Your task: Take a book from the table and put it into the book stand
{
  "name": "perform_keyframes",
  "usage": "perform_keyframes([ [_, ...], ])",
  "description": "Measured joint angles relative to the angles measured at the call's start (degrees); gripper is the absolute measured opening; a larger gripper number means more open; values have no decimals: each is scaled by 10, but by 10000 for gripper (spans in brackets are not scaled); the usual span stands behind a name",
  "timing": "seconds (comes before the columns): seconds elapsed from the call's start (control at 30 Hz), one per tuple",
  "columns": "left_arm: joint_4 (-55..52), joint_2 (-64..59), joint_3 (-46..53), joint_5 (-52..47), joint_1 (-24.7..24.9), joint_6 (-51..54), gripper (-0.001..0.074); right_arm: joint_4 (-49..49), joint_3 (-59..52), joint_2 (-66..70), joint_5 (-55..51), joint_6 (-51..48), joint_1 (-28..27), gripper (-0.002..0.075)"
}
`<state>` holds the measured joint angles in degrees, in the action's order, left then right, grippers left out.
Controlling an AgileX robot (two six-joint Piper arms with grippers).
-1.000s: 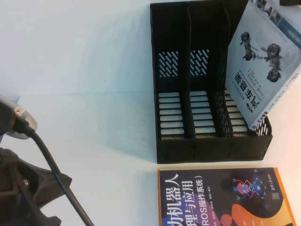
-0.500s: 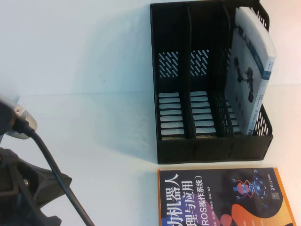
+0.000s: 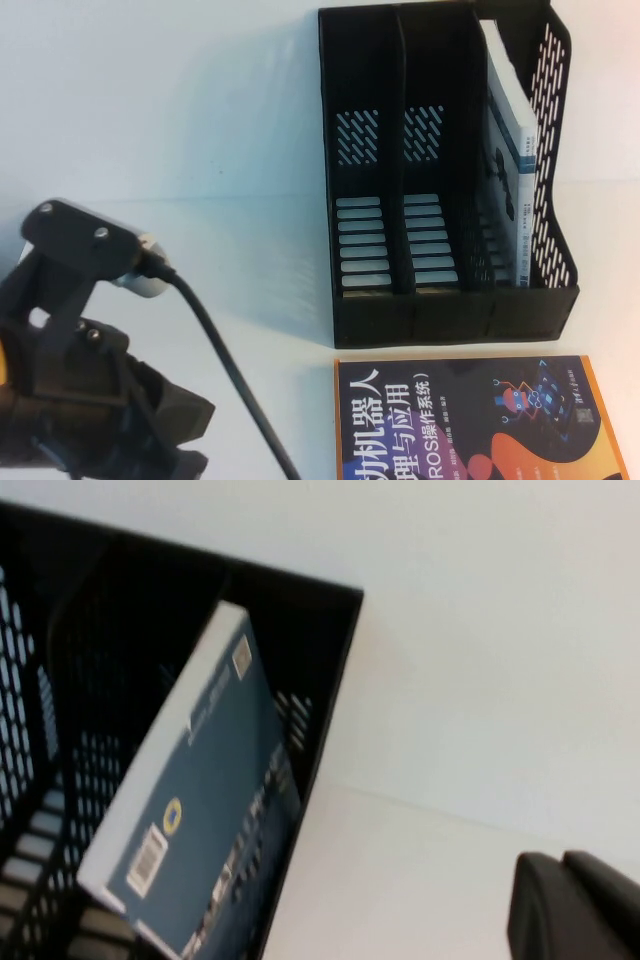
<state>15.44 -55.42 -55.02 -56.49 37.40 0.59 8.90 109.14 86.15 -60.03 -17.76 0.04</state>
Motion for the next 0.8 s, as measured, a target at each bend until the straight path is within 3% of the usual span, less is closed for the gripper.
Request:
perform_keyframes([
  [0.17,1,-24,0,11,0,1,-3,-27,-22,-38,-76,18,0,7],
  [0.3,12,-40,0,10,0,0,-3,-27,-104,-99,-79,19,0,6],
  [0.6,54,-47,42,30,0,25,-3,40,-472,-279,42,36,0,6],
  [0.8,72,-47,111,76,0,26,-3,81,-638,-366,95,36,0,4],
])
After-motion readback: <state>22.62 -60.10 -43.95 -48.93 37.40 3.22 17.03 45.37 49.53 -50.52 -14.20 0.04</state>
